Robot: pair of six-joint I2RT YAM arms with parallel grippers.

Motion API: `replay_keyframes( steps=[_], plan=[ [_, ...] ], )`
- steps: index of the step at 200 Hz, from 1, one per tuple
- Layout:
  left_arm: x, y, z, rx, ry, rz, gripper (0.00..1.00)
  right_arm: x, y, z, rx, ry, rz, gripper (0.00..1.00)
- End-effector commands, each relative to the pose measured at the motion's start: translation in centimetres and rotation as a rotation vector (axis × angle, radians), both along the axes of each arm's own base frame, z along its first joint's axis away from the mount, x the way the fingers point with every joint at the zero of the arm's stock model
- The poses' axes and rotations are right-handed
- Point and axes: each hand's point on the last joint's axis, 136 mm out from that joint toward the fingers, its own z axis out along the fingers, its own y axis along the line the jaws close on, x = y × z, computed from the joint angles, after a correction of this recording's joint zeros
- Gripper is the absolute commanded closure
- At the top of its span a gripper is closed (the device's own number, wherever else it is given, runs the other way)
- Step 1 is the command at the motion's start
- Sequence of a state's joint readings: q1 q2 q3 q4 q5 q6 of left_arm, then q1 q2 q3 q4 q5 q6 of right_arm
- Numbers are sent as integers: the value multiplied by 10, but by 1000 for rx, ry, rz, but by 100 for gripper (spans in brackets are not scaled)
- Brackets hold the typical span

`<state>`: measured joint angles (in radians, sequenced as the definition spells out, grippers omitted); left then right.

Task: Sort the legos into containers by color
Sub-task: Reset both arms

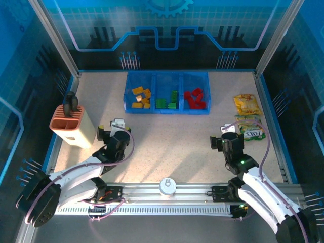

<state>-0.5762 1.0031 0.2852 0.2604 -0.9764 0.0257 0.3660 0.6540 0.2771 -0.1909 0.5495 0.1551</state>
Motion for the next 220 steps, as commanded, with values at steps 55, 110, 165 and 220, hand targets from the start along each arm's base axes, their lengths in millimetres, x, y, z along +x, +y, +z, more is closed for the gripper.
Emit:
replay_keyframes(
  steps=[55, 110, 165, 220],
  plan=[
    [2, 24, 18, -63, -170, 108, 1, 15, 3, 18, 16, -132, 33, 0],
    [1, 31, 24, -102, -249, 115, 1, 30, -5, 22, 33, -185, 8, 0],
    [6, 37, 24, -148, -291, 110, 1, 46, -9, 29, 29, -249, -16, 0],
    [17, 40, 24, -174, -316, 114, 1, 55, -13, 31, 30, -281, -41, 0]
  ],
)
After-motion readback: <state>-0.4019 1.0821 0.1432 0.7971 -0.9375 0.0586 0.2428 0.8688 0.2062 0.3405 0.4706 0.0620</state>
